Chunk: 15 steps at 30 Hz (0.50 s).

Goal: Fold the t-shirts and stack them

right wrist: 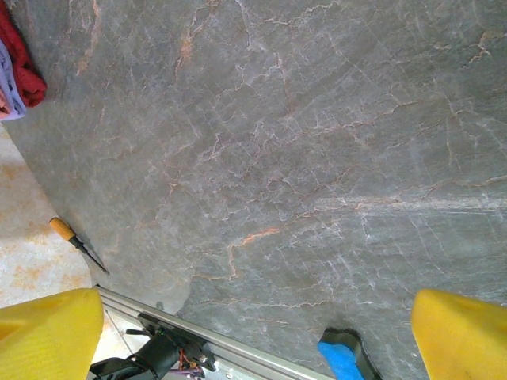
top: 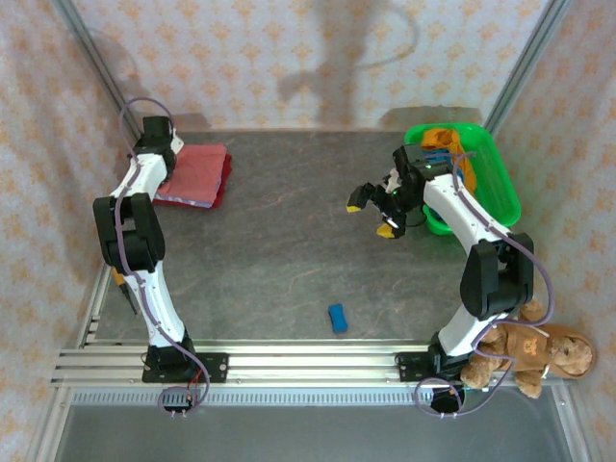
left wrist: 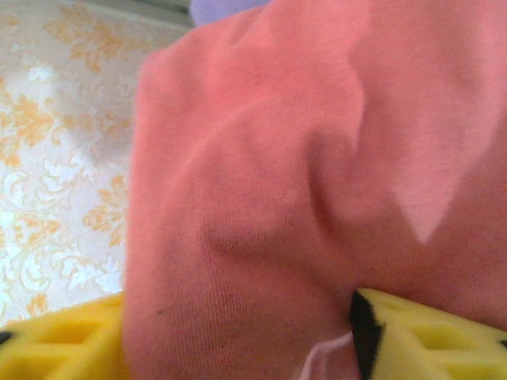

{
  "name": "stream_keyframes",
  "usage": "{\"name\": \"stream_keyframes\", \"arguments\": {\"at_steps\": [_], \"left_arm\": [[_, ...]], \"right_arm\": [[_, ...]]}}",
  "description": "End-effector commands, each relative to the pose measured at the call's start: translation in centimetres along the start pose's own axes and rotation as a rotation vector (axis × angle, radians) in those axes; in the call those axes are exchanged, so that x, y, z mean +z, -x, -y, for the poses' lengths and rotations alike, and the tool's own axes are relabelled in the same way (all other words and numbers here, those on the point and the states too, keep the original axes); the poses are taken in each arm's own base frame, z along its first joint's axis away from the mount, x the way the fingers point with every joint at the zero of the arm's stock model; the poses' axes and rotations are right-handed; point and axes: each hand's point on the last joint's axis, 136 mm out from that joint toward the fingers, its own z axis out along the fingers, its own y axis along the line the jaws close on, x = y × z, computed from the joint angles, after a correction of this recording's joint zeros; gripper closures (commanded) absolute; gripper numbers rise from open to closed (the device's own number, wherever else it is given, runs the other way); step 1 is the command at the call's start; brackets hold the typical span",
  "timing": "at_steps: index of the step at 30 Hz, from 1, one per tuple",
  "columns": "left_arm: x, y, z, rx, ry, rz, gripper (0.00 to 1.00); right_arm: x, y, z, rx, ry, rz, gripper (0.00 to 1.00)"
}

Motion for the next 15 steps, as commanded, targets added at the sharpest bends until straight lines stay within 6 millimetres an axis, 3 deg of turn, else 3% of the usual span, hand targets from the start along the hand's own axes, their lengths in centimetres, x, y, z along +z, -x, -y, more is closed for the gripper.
{"name": "stream_keyframes", "arguments": {"at_steps": [1, 2, 9, 12, 15], "left_arm": [[1.2, -0.8, -1.3, -0.022, 0.085, -0.049, 0.09], [1.3, -0.9, -1.7, -0.027, 0.097, -0.051, 0.00], [0.8, -1.0, -3.2, -0.071, 0.147, -0.066, 0.00], [-1.1, -0.7, -4.5, -0.115, 0.168, -0.036, 0.00], [-4.2, 0.7, -5.2, -0.135, 0.151, 0.039, 0.00]], "right_arm": [[-0.6, -0.2, -0.3, -0.021, -0.019, 0.000, 0.01], [-0.6, -0.2, -0.3, -0.024, -0.021, 0.000, 0.01], [-0.7, -0.3, -0.3, -0.027, -0.025, -0.002, 0.01], [-0.9, -0.2, -0.4, -0.029, -0.021, 0.006, 0.01], [-0.8, 0.0, -0.7, -0.024, -0.011, 0.009, 0.01]]}}
